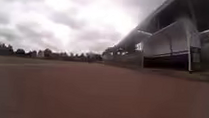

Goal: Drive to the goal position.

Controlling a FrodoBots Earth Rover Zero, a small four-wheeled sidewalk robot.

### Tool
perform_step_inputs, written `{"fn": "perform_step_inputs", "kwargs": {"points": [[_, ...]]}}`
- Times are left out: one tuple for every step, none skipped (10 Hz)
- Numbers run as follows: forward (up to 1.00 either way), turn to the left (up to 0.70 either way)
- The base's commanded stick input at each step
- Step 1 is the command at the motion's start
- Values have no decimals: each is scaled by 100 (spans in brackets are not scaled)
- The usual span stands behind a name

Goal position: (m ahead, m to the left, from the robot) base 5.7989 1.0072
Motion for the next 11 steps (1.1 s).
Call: {"fn": "perform_step_inputs", "kwargs": {"points": [[70,0],[70,0],[70,0],[70,0],[70,0],[70,0],[70,0],[70,0],[70,0],[70,0],[70,0]]}}
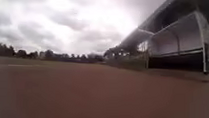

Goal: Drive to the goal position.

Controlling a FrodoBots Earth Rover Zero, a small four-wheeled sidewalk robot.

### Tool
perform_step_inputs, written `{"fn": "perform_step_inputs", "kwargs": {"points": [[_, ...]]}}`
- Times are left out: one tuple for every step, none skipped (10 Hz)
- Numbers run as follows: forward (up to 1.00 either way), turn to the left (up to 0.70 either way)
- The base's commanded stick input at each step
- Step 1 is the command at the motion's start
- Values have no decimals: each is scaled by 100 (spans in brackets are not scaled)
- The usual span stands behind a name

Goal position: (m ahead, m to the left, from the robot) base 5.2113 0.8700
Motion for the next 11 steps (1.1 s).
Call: {"fn": "perform_step_inputs", "kwargs": {"points": [[70,0],[70,0],[70,0],[70,0],[70,0],[70,0],[70,0],[70,0],[70,0],[70,0],[70,0]]}}
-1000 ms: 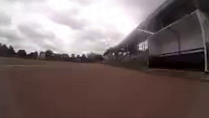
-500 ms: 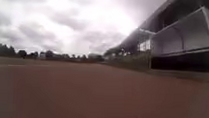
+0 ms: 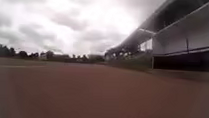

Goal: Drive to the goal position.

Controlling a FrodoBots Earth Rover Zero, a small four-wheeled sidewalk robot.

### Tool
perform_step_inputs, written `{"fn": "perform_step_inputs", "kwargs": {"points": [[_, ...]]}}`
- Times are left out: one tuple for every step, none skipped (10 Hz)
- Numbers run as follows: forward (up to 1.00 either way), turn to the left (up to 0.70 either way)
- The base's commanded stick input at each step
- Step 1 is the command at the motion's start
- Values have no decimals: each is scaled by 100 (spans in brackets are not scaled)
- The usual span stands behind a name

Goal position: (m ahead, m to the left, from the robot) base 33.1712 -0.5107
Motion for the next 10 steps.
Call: {"fn": "perform_step_inputs", "kwargs": {"points": [[70,0],[70,0],[70,0],[70,0],[70,0],[70,0],[70,0],[70,0],[70,0],[70,0]]}}
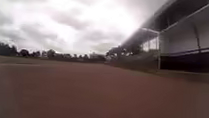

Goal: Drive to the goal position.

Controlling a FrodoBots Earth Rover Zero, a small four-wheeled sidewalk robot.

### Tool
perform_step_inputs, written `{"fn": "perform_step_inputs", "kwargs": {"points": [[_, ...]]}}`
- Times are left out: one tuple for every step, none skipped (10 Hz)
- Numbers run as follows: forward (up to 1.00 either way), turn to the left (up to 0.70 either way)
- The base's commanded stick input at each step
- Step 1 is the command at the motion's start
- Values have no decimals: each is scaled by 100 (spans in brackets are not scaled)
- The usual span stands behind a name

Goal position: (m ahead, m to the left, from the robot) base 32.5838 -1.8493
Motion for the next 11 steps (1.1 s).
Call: {"fn": "perform_step_inputs", "kwargs": {"points": [[70,0],[70,0],[70,0],[70,0],[70,0],[70,0],[70,0],[70,0],[70,0],[70,0],[70,0]]}}
